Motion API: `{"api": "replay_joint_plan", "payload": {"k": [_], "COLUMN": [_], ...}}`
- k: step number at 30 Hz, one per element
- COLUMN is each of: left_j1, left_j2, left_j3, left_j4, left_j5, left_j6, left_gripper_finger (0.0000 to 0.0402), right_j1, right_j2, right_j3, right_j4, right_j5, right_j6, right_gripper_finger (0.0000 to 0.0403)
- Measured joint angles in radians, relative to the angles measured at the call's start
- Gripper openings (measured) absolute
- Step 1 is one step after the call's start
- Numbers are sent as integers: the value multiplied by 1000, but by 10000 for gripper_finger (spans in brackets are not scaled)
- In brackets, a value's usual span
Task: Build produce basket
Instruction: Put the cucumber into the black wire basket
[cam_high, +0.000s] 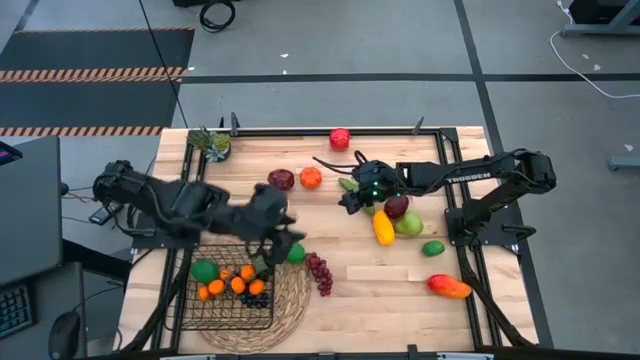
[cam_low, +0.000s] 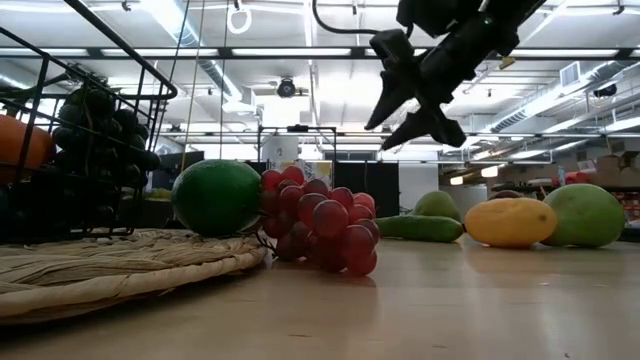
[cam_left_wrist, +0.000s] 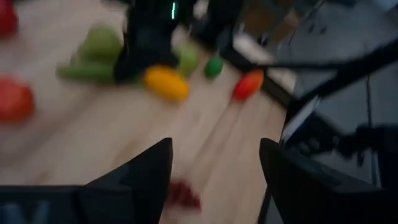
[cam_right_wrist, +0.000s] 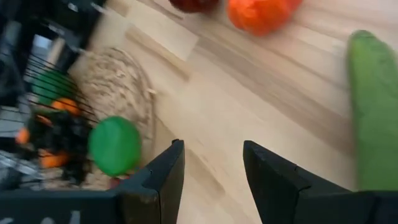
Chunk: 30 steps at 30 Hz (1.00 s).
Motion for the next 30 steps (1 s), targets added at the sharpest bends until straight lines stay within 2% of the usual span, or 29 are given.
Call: {"api": "replay_joint_plan", "payload": {"k": [7,14,25,30], "left_j1": [125,157,133,128], "left_j2": [1,1,1,1], "left_j3": [0,0,0,0], "left_j4": [202,287,280,280], "left_j5": [1,4,4,4], "left_j6": [122,136,135,135], "left_gripper_finger": [232,228,228,229], "right_j1": [11,35,36,41], "right_j2": [0,0,0,0], "right_j3": [-1,-9,-83,-133], "right_j4": [-176,-234,-173,-168], "right_j5": [77,104,116,115], "right_j6": [-76,-133,-113,-72], "right_gripper_finger": [170,184,287,306]}}
